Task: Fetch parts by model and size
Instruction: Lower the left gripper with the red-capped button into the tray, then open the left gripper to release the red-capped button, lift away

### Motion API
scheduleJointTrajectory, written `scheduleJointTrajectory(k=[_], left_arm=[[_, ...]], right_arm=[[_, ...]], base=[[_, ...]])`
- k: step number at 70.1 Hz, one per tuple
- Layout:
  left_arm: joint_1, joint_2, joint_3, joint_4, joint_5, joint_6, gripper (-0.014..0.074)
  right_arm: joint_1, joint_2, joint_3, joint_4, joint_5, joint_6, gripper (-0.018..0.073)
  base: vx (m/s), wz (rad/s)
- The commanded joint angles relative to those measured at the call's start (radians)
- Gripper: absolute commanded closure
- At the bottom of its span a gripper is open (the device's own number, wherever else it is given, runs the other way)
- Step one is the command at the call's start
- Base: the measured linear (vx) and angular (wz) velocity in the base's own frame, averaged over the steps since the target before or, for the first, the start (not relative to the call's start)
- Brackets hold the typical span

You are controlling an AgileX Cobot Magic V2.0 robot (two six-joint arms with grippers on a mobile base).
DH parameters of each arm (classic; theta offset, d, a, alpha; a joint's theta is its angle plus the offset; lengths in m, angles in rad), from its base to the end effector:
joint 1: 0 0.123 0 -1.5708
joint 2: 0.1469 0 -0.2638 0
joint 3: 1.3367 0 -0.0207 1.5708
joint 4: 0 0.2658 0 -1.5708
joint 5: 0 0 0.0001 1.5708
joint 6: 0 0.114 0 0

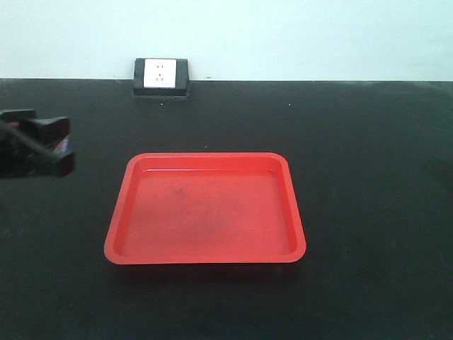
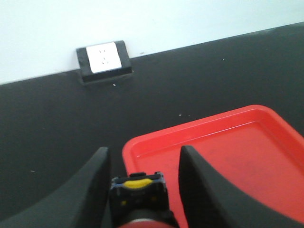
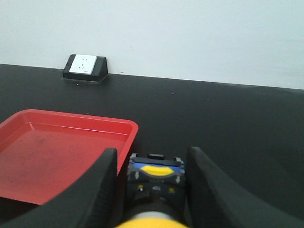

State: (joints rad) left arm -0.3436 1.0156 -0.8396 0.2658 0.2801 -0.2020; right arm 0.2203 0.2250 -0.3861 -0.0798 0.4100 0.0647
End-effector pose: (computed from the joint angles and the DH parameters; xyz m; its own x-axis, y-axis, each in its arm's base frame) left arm 0.2554 -0.0825 0.3221 -0.3162 0.1702 -0.9333 0.2894 0.9542 0.0759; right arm 0.1172 0.0225 0.2859 -0.1544 -0.0433 -0.9871 -0.1891 0.9819 -0.0135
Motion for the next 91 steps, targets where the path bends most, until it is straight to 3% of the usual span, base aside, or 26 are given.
scheduleJointTrajectory(k=[1,13,27,48,60,91], left_arm=[[-0.003,0.087,-0.11,-0.089,-0.011,-0.006,0.0603],[-0.006,0.272,-0.301,-0.186,0.191,-0.018,0.0603],[-0.026,0.458,-0.487,-0.185,0.365,-0.171,0.0603],[-0.115,0.67,-0.619,-0.181,0.419,-0.247,0.0603],[-0.118,0.761,-0.626,-0.169,0.424,-0.301,0.0603],[-0.118,0.871,-0.626,-0.123,0.358,-0.298,0.0603]], right_arm=[[-0.001,0.01,-0.028,-0.007,-0.084,-0.005,0.0564],[-0.001,0.01,-0.028,-0.007,-0.084,-0.005,0.0564],[-0.001,0.01,-0.028,-0.007,-0.084,-0.005,0.0564],[-0.001,0.01,-0.028,-0.007,-0.083,-0.005,0.0564],[-0.001,0.01,-0.028,-0.007,-0.083,-0.005,0.0564],[-0.001,0.01,-0.028,-0.007,-0.082,-0.005,0.0564]], base=[[0.0,0.0],[0.0,0.0],[0.0,0.0],[0.0,0.0],[0.0,0.0],[0.0,0.0]])
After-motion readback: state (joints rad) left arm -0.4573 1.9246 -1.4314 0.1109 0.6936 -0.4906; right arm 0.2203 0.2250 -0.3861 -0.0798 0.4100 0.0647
